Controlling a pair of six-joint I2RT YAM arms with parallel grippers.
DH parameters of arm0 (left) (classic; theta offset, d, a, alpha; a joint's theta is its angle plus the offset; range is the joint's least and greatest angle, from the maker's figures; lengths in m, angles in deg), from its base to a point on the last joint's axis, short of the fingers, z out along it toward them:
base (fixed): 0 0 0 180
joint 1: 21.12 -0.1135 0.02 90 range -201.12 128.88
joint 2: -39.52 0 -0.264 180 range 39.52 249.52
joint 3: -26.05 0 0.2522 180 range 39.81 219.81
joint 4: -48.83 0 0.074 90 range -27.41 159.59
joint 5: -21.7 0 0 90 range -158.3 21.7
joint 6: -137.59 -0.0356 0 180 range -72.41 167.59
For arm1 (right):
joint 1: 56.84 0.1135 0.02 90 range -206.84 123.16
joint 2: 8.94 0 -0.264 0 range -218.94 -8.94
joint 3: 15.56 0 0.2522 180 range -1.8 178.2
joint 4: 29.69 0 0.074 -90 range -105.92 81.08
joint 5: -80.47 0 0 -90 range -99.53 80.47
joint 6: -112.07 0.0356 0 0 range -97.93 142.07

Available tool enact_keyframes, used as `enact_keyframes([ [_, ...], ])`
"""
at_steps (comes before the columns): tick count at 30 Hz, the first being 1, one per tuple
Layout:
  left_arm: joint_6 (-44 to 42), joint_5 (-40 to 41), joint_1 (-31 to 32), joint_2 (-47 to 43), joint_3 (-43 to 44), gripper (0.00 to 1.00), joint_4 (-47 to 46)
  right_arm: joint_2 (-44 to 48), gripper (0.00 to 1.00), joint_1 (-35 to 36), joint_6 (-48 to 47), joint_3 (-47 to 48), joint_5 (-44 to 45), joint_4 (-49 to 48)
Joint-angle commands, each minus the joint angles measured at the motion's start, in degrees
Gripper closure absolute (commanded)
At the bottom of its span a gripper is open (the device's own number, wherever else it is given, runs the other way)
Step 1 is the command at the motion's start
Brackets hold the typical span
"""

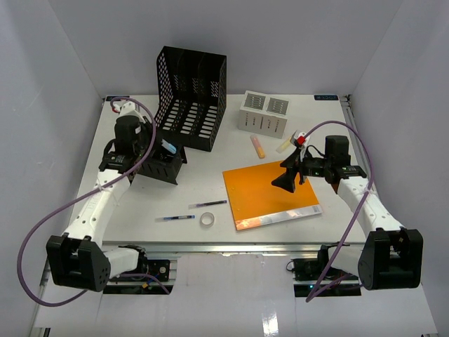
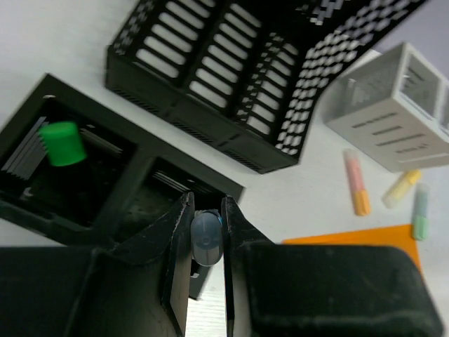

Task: Organize the desk

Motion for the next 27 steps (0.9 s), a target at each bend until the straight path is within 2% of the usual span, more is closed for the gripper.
enact_keyframes([
  [1, -3.5, 1.2, -2.9, 2.6, 3.9, 1.0, 2.4, -0.4, 0.03, -0.8, -1.1, -0.6, -1.4, -0.1],
  [5, -4.9, 1.7, -3.2, 4.3, 5.1, 1.0, 1.9, -0.6, 0.03, -1.4, -1.1, -0.5, -1.5, -0.1],
  [10, -5.9, 0.8, -3.2, 5.6, 2.7, 0.99, 0.2, -1.1, 0.03, -1.5, -1.1, -0.5, -0.8, 0.0],
  [13, -5.9, -0.2, -3.2, 6.0, -0.3, 0.87, -1.2, -1.5, 0.03, -1.7, -0.9, -0.5, 0.6, -0.2],
  [16, -5.7, -1.5, -3.2, 5.9, -2.6, 0.67, -3.0, -2.5, 0.02, -2.2, 1.8, -0.2, 5.8, -1.7],
  [18, -5.7, -2.2, -3.2, 5.6, -3.2, 0.51, -3.8, -3.7, 0.02, -2.5, 5.1, 0.5, 11.8, -3.0],
  [22, -5.6, -2.8, -3.2, 4.1, -4.4, 0.26, -4.8, -7.0, 0.0, -2.5, 14.2, 3.2, 30.1, -5.2],
  [24, -5.4, -2.8, -3.2, 2.8, -5.1, 0.19, -5.0, -10.0, 0.01, -2.5, 19.2, 5.5, 35.4, -5.8],
  [27, -5.7, -2.8, -3.2, -0.9, -6.7, 0.07, -5.7, -16.1, 0.06, -2.5, 23.7, 9.2, 43.2, -5.5],
])
